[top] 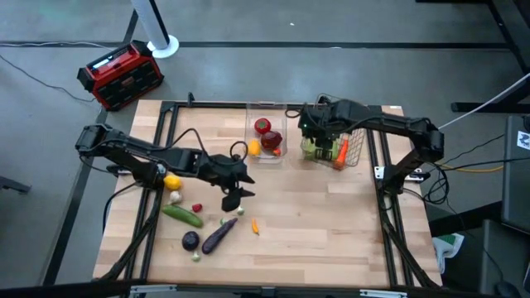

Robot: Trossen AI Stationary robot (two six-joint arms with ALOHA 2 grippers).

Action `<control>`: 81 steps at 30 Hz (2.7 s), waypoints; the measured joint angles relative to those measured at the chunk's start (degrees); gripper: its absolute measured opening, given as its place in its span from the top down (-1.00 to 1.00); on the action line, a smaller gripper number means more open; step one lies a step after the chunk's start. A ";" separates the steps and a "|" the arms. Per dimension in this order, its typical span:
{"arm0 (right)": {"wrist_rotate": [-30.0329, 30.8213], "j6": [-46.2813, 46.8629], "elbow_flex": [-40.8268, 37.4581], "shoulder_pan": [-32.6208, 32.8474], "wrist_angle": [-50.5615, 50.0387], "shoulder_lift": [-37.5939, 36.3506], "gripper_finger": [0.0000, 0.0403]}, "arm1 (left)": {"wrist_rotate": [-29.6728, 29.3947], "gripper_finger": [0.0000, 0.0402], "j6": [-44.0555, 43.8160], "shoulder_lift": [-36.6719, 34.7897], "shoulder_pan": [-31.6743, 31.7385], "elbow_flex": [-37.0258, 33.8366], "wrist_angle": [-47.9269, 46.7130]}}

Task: Sort produce into baskets
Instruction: Put the green chili pepper into the wire basket, then put the green mushroom into the wire basket

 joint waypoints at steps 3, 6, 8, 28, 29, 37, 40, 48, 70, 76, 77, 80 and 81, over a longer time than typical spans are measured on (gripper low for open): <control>-1.07 -0.02 0.00 -0.98 0.00 0.00 0.30 | 0.00 -0.01 -0.02 0.00 -1.43 0.00 -0.02; -1.31 -0.03 0.00 -1.34 -0.01 0.00 0.30 | -0.13 -0.01 -0.04 0.74 -2.89 0.00 0.00; -1.31 -0.03 0.00 -1.34 -0.01 0.00 0.30 | -0.36 -0.01 -0.04 1.89 -3.90 0.00 0.07; -0.26 0.13 0.00 -1.21 0.54 0.00 -0.40 | -0.58 -0.02 -1.62 15.50 -7.82 -0.02 -7.18; -0.28 0.13 0.00 -1.19 0.59 0.00 -0.43 | -0.61 -0.02 -1.62 16.28 -7.82 -0.02 -7.84; -1.28 0.15 0.00 -1.19 3.67 0.00 -0.49 | -1.05 0.04 -1.62 20.56 -7.82 -0.02 -8.43; -1.29 0.15 0.00 -1.19 4.99 0.00 -0.49 | -1.17 0.08 -1.62 21.30 -7.82 -0.02 -9.28; -2.86 0.15 0.00 -1.17 8.12 0.00 -0.49 | -1.31 0.37 -1.62 21.29 -7.82 -0.02 -9.42; -28.94 0.13 0.00 -0.13 20.10 0.02 -0.49 | -2.42 0.63 -0.83 20.46 -4.86 4.09 -6.78; -29.81 -3.94 0.00 4.61 21.89 0.02 -0.49 | -3.23 0.60 2.49 20.46 -2.29 9.57 -3.83; -29.81 -5.10 0.00 5.55 21.89 0.02 -0.49 | -3.28 0.60 3.24 20.46 -2.05 10.52 -3.22; -29.79 -8.29 0.00 8.51 21.89 0.02 -0.49 | -3.27 0.61 5.96 20.41 -1.65 12.81 -1.63; -29.79 -9.04 0.00 9.46 21.89 0.02 -0.49 | -3.26 0.62 6.92 20.41 -1.64 13.42 -1.49</control>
